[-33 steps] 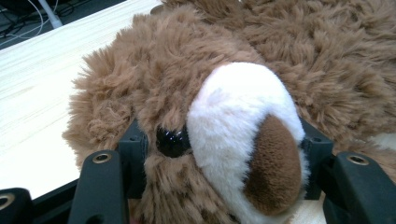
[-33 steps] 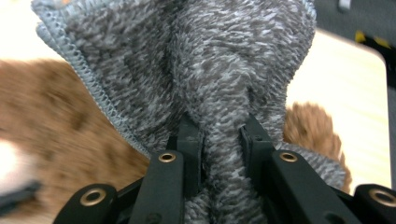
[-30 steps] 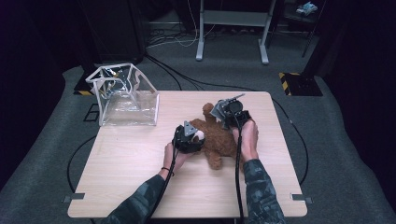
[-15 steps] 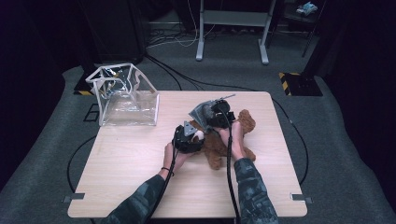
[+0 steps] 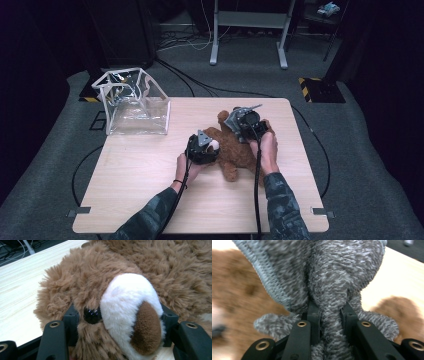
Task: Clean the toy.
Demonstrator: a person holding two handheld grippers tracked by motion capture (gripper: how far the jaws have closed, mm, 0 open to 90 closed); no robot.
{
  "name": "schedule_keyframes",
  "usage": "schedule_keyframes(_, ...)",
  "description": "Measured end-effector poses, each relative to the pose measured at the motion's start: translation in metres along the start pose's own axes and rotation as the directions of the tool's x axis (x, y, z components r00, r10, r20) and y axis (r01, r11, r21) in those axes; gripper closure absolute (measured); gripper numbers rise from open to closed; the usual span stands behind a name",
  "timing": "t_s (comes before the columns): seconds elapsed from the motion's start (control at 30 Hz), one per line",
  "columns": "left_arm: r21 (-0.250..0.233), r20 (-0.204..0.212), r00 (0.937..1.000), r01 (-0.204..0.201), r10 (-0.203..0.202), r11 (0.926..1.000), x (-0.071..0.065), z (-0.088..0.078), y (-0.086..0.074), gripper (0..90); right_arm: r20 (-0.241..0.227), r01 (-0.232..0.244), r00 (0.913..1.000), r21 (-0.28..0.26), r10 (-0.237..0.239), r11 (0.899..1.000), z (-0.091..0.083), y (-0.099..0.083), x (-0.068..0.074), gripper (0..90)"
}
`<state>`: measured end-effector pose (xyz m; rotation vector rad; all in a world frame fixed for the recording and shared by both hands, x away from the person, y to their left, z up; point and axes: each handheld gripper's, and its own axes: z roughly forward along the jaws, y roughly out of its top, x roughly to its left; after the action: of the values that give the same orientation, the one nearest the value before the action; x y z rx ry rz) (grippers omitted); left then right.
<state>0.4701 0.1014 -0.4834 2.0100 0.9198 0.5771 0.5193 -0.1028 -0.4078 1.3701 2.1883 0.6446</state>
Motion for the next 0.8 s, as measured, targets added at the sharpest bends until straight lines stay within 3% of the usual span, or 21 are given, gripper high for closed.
schedule_keyframes(0.1, -0.001, 0.002, 1.0, 0.002, -0.002, 1.0, 0.0, 0.0, 0.0, 38.5, 0.024, -0.034, 0.9991, 0.013, 0.034, 0.999, -0.002, -0.008, -0.016, 75.0)
schedule_keyframes(0.23, -0.001, 0.002, 1.0, 0.002, -0.002, 1.0, 0.0, 0.0, 0.0, 38.5, 0.089, -0.057, 0.9946, 0.042, 0.053, 0.997, -0.003, -0.018, -0.035, 75.0)
schedule_keyframes(0.33, 0.0, 0.002, 1.0, 0.002, -0.002, 1.0, 0.001, 0.0, 0.0, 38.5, 0.081, -0.082, 0.9935, 0.026, 0.08, 0.996, -0.01, -0.018, -0.039, 74.8)
schedule_keyframes(0.4, 0.002, 0.005, 1.0, 0.003, -0.003, 1.0, 0.001, 0.0, 0.0, 38.5, 0.069, -0.078, 0.9945, -0.017, 0.079, 0.997, -0.018, -0.014, -0.033, 74.5)
schedule_keyframes(0.47, -0.002, 0.005, 1.0, 0.007, -0.007, 1.0, 0.001, 0.0, 0.0, 38.4, 0.023, -0.074, 0.9968, -0.064, 0.076, 0.995, -0.026, -0.008, -0.024, 74.5)
schedule_keyframes(0.53, 0.001, 0.004, 1.0, 0.006, -0.006, 1.0, 0.001, 0.0, 0.0, 38.4, -0.016, -0.037, 0.9992, -0.087, 0.036, 0.996, -0.029, -0.002, -0.009, 74.5)
schedule_keyframes(0.63, -0.004, -0.001, 1.0, 0.008, -0.008, 1.0, 0.001, 0.0, 0.0, 38.4, -0.083, 0.009, 0.9964, -0.074, -0.015, 0.997, -0.024, 0.004, 0.013, 74.5)
schedule_keyframes(0.7, 0.001, 0.006, 1.0, 0.007, -0.007, 1.0, 0.001, 0.0, 0.0, 38.4, -0.07, 0.031, 0.9969, -0.059, -0.036, 0.998, -0.015, 0.004, 0.019, 74.6)
schedule_keyframes(0.8, 0.0, 0.006, 1.0, 0.006, -0.006, 1.0, 0.001, 0.0, 0.0, 38.4, -0.069, 0.002, 0.9976, -0.04, -0.005, 0.999, -0.005, -0.002, 0.009, 74.7)
